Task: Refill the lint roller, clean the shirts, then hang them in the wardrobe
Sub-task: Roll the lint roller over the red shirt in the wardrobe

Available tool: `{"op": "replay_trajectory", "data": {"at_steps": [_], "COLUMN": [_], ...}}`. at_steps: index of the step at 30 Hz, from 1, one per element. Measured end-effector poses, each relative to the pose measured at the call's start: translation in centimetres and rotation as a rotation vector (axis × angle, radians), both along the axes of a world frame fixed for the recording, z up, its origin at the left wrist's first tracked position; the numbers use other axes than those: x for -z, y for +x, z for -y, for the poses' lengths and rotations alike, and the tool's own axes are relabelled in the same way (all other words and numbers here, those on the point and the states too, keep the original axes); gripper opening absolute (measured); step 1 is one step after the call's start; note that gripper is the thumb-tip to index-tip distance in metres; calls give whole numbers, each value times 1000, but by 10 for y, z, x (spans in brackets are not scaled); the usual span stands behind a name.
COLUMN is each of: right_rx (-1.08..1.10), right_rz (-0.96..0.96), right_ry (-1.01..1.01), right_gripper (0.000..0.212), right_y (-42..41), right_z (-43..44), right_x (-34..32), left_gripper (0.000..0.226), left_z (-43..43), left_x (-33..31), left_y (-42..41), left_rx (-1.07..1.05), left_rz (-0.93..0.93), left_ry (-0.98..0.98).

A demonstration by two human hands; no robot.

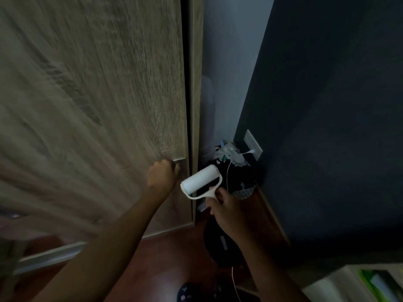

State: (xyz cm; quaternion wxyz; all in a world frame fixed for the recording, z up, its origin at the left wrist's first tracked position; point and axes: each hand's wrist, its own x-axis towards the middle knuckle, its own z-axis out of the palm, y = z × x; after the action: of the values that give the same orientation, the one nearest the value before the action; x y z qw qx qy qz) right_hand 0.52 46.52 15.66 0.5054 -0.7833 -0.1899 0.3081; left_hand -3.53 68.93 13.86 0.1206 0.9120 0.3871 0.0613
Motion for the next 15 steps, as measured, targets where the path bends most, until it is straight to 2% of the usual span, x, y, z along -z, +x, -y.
{"op": "replay_trajectory", "data": {"at_steps": [6, 10, 15], "right_rx": [-23, -101, -227], "right_rz": [10, 45, 89], "right_ry": [23, 24, 69], "right_gripper": [13, 24, 13], "right_y": [12, 15, 10], "right_z": [-4, -14, -32], "right_x": [-1, -2, -4], "left_gripper": [41, 42, 43], "left_z": [0, 0, -8], "left_x": [0, -1, -5], "left_y": [-2, -9, -29], "left_rx": [-15, -54, -158], "left_rz": [-55, -86, -97], "left_ry": [71, 122, 128]}}
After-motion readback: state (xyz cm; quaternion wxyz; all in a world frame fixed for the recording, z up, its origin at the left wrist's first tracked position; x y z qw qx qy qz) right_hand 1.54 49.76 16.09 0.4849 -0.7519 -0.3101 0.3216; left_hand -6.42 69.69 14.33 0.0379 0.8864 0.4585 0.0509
